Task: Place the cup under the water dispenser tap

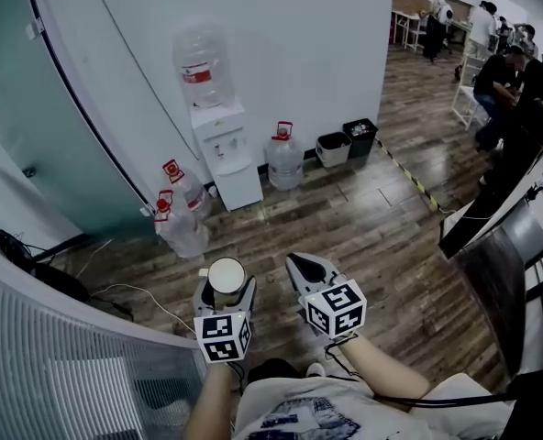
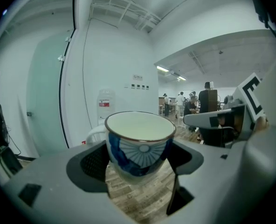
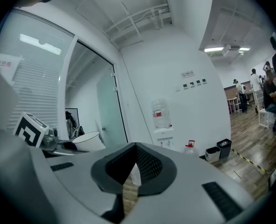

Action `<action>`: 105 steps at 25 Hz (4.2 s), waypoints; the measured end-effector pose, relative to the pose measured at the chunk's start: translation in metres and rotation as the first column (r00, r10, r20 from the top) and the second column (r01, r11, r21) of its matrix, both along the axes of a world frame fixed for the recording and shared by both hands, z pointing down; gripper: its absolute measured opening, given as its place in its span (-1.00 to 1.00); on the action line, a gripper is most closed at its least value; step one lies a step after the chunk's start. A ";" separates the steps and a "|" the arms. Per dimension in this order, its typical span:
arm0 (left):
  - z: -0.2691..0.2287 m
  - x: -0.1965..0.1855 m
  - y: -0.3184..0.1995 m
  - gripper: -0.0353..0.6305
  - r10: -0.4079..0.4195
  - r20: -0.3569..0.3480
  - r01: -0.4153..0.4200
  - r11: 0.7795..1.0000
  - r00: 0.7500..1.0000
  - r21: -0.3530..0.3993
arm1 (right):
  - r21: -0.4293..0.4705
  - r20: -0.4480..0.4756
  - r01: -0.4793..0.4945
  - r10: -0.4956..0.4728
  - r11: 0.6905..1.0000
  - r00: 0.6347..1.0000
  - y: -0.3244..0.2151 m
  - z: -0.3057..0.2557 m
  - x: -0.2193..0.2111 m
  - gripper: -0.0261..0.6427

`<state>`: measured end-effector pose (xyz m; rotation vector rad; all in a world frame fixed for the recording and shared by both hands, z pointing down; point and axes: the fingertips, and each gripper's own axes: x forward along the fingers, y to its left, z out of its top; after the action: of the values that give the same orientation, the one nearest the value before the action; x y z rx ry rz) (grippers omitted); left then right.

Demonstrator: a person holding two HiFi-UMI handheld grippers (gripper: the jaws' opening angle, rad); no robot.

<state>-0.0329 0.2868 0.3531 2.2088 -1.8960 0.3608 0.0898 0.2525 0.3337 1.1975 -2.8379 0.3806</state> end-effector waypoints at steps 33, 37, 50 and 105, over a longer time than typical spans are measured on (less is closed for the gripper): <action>0.019 -0.132 -0.316 0.34 0.088 -0.055 -0.089 0.996 0.995 -0.017 | -0.077 -0.028 -0.096 0.094 0.992 0.995 -0.318 0.028 -0.125 -0.86; 0.022 -0.143 -0.346 0.34 0.103 -0.060 -0.105 0.994 0.993 -0.018 | -0.088 -0.033 -0.119 0.116 0.989 0.993 -0.340 0.030 -0.133 -0.86; 0.051 -0.167 -0.440 0.34 0.087 -0.053 -0.089 0.995 0.995 -0.036 | -0.093 -0.050 -0.117 0.113 0.989 0.992 -0.433 0.057 -0.158 -0.86; 0.527 -0.235 -0.929 0.34 -0.234 -0.061 0.225 0.966 0.970 -0.127 | -0.209 -0.095 -0.008 -0.013 0.978 0.995 -0.867 0.487 -0.215 -0.86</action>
<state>-0.2680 -0.6425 0.8797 1.8757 -2.0064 0.3362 -0.1251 -0.6150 0.8206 1.1386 -2.6396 0.5886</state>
